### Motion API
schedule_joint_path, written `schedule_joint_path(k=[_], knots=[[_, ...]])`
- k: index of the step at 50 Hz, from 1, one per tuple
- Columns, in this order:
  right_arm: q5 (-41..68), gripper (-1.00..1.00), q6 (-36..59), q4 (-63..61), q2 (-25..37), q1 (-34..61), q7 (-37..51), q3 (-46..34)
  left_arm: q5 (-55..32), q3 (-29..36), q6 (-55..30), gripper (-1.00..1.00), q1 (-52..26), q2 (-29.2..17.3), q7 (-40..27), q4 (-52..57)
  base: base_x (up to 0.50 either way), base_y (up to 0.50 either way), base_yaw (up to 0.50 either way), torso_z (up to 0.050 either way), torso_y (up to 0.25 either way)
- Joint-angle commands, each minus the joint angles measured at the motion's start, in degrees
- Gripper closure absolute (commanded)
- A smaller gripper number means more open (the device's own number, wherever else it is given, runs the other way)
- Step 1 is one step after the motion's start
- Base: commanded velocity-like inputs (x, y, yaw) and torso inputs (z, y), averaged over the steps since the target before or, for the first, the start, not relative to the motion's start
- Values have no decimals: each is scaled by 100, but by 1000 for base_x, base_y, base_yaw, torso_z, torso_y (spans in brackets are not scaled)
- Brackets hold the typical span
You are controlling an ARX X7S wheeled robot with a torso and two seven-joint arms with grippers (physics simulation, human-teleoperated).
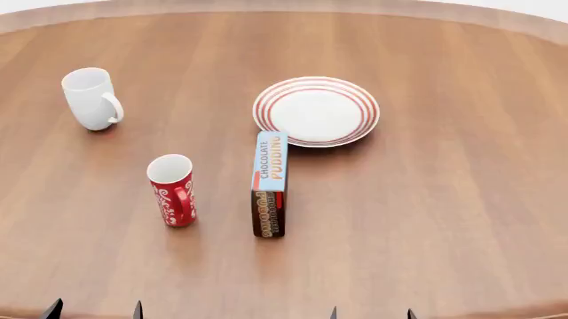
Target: Pick up the red mug and put it on the plate
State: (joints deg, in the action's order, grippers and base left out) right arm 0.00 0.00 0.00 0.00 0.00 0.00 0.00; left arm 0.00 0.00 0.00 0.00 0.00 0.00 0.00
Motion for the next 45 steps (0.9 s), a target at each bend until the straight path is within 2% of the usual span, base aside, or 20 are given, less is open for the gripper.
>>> schedule_joint_path(k=[1, 15, 23, 25, 45], knots=[[125, -100, -71, 94, 96, 31, 79, -94, -92, 97, 16, -100, 0, -84, -128, -5, 0, 0, 0, 0, 0], [316, -100, 38, -26, 319, -6, 244, -401, -268, 342, 60, -100, -8, -291, -426, -19, 0, 0, 0, 0, 0], [392, -100, 53, -37, 390, 6, 305, -486, -195, 462, 463, -100, -22, -381, -552, -156, 0, 0, 0, 0, 0], [408, -100, 28, -18, 405, 8, 319, -501, -356, 464, 689, -100, -30, -384, -461, -242, 0, 0, 0, 0, 0], [582, -100, -45, 24, 541, 24, 420, -647, 3, 600, 2988, -100, -210, -460, -939, -1178, 0, 0, 0, 0, 0]])
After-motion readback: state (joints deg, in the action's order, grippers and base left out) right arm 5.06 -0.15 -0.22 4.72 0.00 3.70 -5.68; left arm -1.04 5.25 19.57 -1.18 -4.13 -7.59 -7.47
